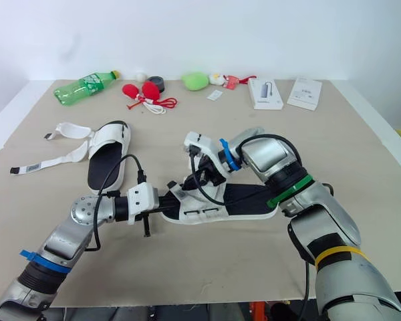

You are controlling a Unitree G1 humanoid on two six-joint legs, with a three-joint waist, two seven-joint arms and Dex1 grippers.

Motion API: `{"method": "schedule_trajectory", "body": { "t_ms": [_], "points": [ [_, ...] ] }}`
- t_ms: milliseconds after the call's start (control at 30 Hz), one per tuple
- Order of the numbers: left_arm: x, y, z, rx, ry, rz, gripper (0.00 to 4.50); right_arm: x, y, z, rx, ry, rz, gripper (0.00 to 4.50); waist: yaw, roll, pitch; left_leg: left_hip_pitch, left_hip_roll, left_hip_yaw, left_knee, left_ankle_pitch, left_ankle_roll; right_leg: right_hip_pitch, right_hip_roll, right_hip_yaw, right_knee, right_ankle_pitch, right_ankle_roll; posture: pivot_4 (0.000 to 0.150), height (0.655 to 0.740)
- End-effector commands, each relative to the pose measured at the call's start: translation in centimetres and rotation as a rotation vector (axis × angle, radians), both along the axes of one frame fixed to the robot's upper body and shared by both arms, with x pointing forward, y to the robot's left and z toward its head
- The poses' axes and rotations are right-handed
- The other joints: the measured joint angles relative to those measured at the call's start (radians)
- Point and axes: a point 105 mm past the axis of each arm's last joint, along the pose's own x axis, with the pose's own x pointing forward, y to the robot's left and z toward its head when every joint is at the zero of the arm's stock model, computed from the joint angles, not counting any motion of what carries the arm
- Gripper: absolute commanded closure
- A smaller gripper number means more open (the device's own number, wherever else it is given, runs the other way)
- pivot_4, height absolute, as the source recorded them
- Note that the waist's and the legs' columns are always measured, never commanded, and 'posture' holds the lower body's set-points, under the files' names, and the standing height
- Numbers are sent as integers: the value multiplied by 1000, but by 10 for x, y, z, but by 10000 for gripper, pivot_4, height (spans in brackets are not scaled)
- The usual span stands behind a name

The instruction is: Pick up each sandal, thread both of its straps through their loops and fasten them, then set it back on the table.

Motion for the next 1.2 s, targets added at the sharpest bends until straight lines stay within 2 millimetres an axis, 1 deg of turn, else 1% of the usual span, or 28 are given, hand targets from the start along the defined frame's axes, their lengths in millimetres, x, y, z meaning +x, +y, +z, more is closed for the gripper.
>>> {"method": "schedule_trajectory", "body": {
  "t_ms": [33,100,167,267,333,367,433,633,800,967,1200],
  "points": [
    [-5,-3,-1,12,-12,-26,45000,-6,-2,30,125,-15,53,44159,0,0,0,0,0,0,0,0,0,0,0,0,0,0,0,1500,7400],
    [-6,-3,-1,14,-10,-28,45000,-14,-5,39,184,3,94,44159,0,0,0,0,0,0,0,0,0,0,0,0,0,0,0,1500,7400],
    [-7,-3,-2,17,-8,-31,45000,-22,-10,42,208,0,148,44159,0,0,0,0,0,0,0,0,0,0,0,0,0,0,0,1500,7400],
    [-8,-4,-2,21,-7,-36,45000,-29,-15,40,185,-7,167,44159,0,0,0,0,0,0,0,-1,0,0,0,0,0,-1,0,1500,7400],
    [-8,-4,-2,22,-6,-38,45000,-33,-18,36,140,44,138,44159,0,0,0,0,0,0,0,-1,0,0,0,0,0,-1,0,1500,7400],
    [-8,-4,-2,22,-6,-39,45000,-33,-20,35,119,43,137,44159,0,0,0,0,0,0,0,-1,0,0,0,0,0,-1,0,1500,7400],
    [-7,-4,-2,23,-6,-40,45000,-32,-21,33,92,3,123,38642,0,0,0,0,0,0,0,-1,0,0,0,0,0,-1,0,1500,7400],
    [-8,-5,-3,28,-6,-45,45000,-33,-22,33,75,-13,112,38642,0,0,0,0,0,0,0,-1,0,0,0,0,0,-1,0,1500,7400],
    [-8,-5,-3,27,-6,-46,45000,-42,-25,30,51,34,115,38642,0,0,0,0,0,0,0,-1,0,0,0,0,0,-1,0,1500,7400],
    [-8,-6,-4,26,-7,-47,45000,-49,-30,19,11,76,95,38642,0,0,0,0,0,0,0,-1,0,0,0,0,0,-1,0,1500,7400],
    [-9,-7,-4,26,-8,-51,45000,-45,-32,8,-4,97,52,38642,0,0,0,0,0,0,0,-1,0,0,0,0,0,-1,0,1500,7400]
  ]
}}
